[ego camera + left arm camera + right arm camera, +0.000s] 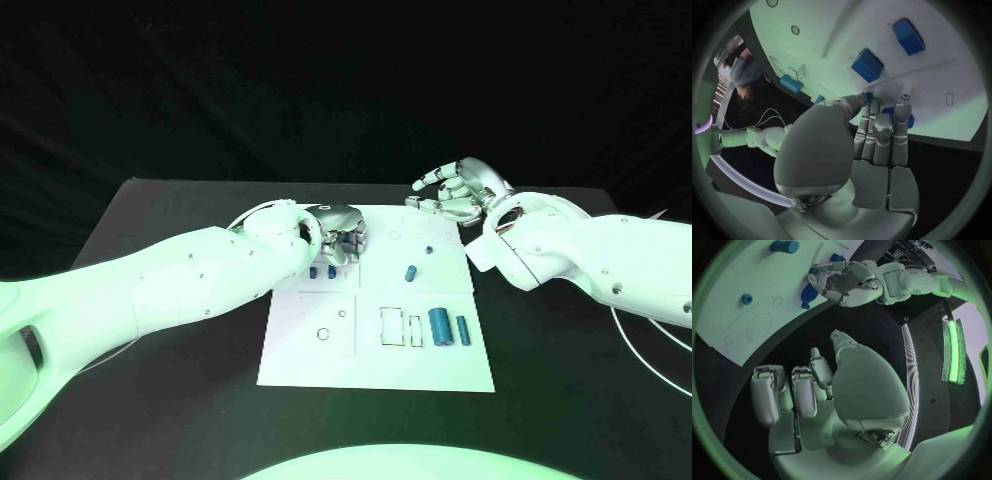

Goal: Assemble the parts on the task board

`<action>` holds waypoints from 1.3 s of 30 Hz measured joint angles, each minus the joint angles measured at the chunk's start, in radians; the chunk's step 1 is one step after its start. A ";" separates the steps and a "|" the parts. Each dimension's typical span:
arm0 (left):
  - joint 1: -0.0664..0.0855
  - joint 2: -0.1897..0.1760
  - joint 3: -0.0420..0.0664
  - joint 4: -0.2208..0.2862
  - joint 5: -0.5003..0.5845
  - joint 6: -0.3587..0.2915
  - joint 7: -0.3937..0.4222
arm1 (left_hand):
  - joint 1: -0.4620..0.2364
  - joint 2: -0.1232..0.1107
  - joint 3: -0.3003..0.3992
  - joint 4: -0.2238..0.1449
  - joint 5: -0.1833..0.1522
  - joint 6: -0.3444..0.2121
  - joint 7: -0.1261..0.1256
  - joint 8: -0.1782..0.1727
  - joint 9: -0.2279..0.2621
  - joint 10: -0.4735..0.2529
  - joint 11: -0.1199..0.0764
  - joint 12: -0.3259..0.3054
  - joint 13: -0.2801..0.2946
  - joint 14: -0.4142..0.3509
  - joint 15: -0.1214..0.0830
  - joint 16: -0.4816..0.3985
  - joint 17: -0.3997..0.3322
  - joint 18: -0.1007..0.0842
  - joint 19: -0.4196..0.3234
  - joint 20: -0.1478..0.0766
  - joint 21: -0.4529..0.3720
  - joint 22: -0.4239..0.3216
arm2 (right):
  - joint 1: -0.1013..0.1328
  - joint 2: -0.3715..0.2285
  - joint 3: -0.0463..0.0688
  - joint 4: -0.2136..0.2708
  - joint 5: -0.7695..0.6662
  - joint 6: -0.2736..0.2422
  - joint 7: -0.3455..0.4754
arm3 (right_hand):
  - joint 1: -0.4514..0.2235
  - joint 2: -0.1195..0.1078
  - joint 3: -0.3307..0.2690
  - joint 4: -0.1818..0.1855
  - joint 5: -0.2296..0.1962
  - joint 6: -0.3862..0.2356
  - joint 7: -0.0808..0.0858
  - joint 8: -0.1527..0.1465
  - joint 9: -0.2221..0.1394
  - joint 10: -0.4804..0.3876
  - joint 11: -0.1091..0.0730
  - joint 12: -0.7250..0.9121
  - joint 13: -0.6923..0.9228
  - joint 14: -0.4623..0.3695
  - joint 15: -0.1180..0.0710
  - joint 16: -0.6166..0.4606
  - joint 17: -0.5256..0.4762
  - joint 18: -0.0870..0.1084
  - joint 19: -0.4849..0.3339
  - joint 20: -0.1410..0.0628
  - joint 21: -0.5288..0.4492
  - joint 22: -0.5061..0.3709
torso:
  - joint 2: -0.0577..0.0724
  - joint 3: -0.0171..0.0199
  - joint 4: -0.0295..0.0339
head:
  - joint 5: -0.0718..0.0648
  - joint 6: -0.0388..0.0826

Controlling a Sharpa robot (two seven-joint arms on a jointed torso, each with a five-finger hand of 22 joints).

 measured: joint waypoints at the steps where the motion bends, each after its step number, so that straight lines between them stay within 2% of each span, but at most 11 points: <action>1: 0.000 0.000 0.000 0.000 0.000 0.000 0.000 | 0.000 0.000 0.003 -0.003 0.000 0.003 -0.003 0.000 0.000 0.004 -0.001 0.000 0.001 0.003 -0.003 0.004 0.005 0.000 0.004 -0.003 0.004 0.005 | 0.000 0.000 0.000 0.000 0.000 0.000 0.000 | 0.000 0.000 0.000 0.000 0.000 0.000 0.000 0.000 0.000 0.000 0.000 0.000 0.000 0.000 0.000 0.000 0.000 0.000 0.000 0.000 0.000 0.000 | 0.000 -0.0001 0.0002 | 0.000 0.000; 3: 0.000 0.000 0.000 0.000 0.000 0.000 -0.001 | 0.001 0.010 0.007 -0.015 0.000 0.020 -0.006 0.000 0.000 0.018 -0.004 -0.003 0.003 0.023 -0.005 0.018 0.028 0.000 0.021 -0.005 0.021 0.026 | 0.000 0.000 0.000 0.001 0.000 0.000 0.000 | 0.000 0.000 0.000 0.000 0.000 0.000 0.000 0.000 0.000 0.000 0.000 0.000 0.000 0.000 0.000 0.000 0.000 0.000 0.000 0.000 0.000 0.000 | 0.000 -0.0003 0.0003 | -0.001 0.000; 6: 0.000 0.000 0.000 -0.001 0.000 -0.001 -0.001 | 0.003 0.011 0.015 -0.023 -0.001 0.025 -0.007 0.000 0.000 0.024 -0.011 -0.003 0.004 0.027 -0.009 0.021 0.037 0.000 0.027 -0.008 0.028 0.037 | 0.000 0.000 0.000 0.001 0.000 0.000 0.000 | 0.000 0.000 0.000 0.000 0.000 0.000 0.000 0.000 0.000 0.000 0.000 0.000 0.000 0.000 0.000 0.000 0.000 0.000 0.000 0.000 0.000 0.000 | 0.000 -0.0005 0.0003 | -0.001 -0.002; 12: 0.000 0.000 0.000 -0.003 0.001 -0.004 0.001 | 0.008 0.016 0.028 -0.058 -0.002 0.032 -0.007 -0.012 0.000 0.036 -0.007 -0.012 0.006 0.030 -0.012 0.025 0.038 0.000 0.031 -0.012 0.047 0.054 | 0.000 -0.001 0.000 0.001 0.000 -0.001 0.000 | 0.000 0.000 0.000 0.000 0.000 0.000 0.000 0.000 0.000 0.000 0.000 0.000 0.000 0.000 0.000 0.000 0.000 0.000 0.000 0.000 0.000 0.000 | 0.000 -0.0005 0.0001 | -0.001 -0.002; 20: -0.005 -0.012 -0.001 0.007 0.006 -0.027 0.010 | 0.010 0.024 0.034 -0.073 -0.004 0.048 -0.005 -0.013 -0.001 0.050 -0.011 -0.022 0.005 0.043 -0.011 0.031 0.051 0.000 0.050 -0.017 0.066 0.080 | 0.000 0.001 0.000 0.000 0.000 -0.002 0.001 | 0.000 0.000 0.004 0.004 0.000 0.000 0.000 0.004 0.000 0.004 -0.004 0.000 0.001 0.000 0.000 0.000 0.000 0.000 0.004 -0.004 0.000 0.000 | -0.001 -0.0005 -0.0001 | -0.001 0.002; 22: -0.008 -0.025 0.001 0.022 0.011 -0.036 0.014 | 0.008 0.026 0.034 -0.073 -0.004 0.050 -0.007 -0.013 -0.001 0.051 -0.013 -0.022 0.006 0.045 -0.013 0.033 0.055 -0.015 0.054 -0.013 0.070 0.085 | 0.000 0.001 0.000 -0.001 0.000 -0.002 0.001 | 0.000 0.000 0.004 0.004 0.000 0.000 0.000 0.004 0.000 0.004 -0.004 0.000 0.001 0.000 0.000 0.000 0.000 0.000 0.004 -0.004 0.000 0.000 | -0.002 -0.0005 -0.0001 | 0.000 0.005; 23: -0.008 -0.032 0.004 0.031 0.014 -0.039 0.015 | 0.006 0.028 0.034 -0.073 -0.004 0.052 -0.009 -0.013 -0.001 0.051 -0.013 -0.022 0.006 0.047 -0.014 0.035 0.056 -0.016 0.054 -0.013 0.070 0.086 | 0.000 0.001 0.000 -0.002 0.000 -0.002 0.001 | 0.000 0.000 0.004 0.004 0.000 0.000 0.000 0.004 0.000 0.004 -0.004 0.000 0.001 0.000 0.000 0.000 0.000 0.000 0.004 -0.004 0.000 0.000 | -0.002 -0.0004 -0.0001 | 0.001 0.006; 32: -0.007 -0.108 0.051 0.107 0.049 -0.068 0.027 | 0.005 0.029 0.032 -0.076 -0.004 0.052 -0.009 -0.013 -0.002 0.051 -0.013 -0.022 0.012 0.047 -0.014 0.036 0.057 -0.015 0.054 -0.013 0.070 0.087 | 0.000 0.001 0.000 -0.004 0.000 -0.003 0.002 | 0.000 0.000 0.004 0.004 0.000 0.000 0.000 0.004 0.000 0.004 -0.004 0.000 0.001 0.000 0.000 0.000 0.000 0.000 0.004 -0.004 0.000 0.000 | -0.004 0.0004 0.0013 | 0.003 0.019; 36: -0.007 -0.142 0.065 0.123 0.065 -0.074 0.028 | 0.005 0.029 0.032 -0.076 -0.004 0.054 -0.007 -0.018 -0.002 0.053 -0.010 -0.023 0.012 0.047 -0.014 0.036 0.057 -0.016 0.054 -0.013 0.070 0.087 | 0.000 -0.001 0.000 -0.004 0.000 -0.003 0.003 | 0.000 0.000 0.004 0.004 0.000 0.000 0.000 0.004 0.000 0.004 -0.004 0.000 0.000 0.000 0.000 0.000 0.000 0.000 0.004 -0.004 0.000 0.001 | -0.005 0.0003 0.0030 | 0.003 0.020; 39: -0.007 -0.161 0.070 0.129 0.075 -0.074 0.028 | 0.005 0.029 0.032 -0.076 -0.005 0.055 -0.006 -0.019 -0.002 0.055 -0.009 -0.023 0.012 0.046 -0.014 0.036 0.056 -0.016 0.054 -0.013 0.070 0.087 | 0.000 -0.001 0.000 -0.004 0.000 -0.003 0.003 | 0.000 0.000 0.004 0.004 0.000 0.000 0.000 0.004 0.000 0.004 -0.004 0.000 0.000 0.000 0.000 0.000 0.000 0.000 0.004 -0.004 0.000 0.001 | -0.006 -0.0002 0.0038 | 0.001 0.019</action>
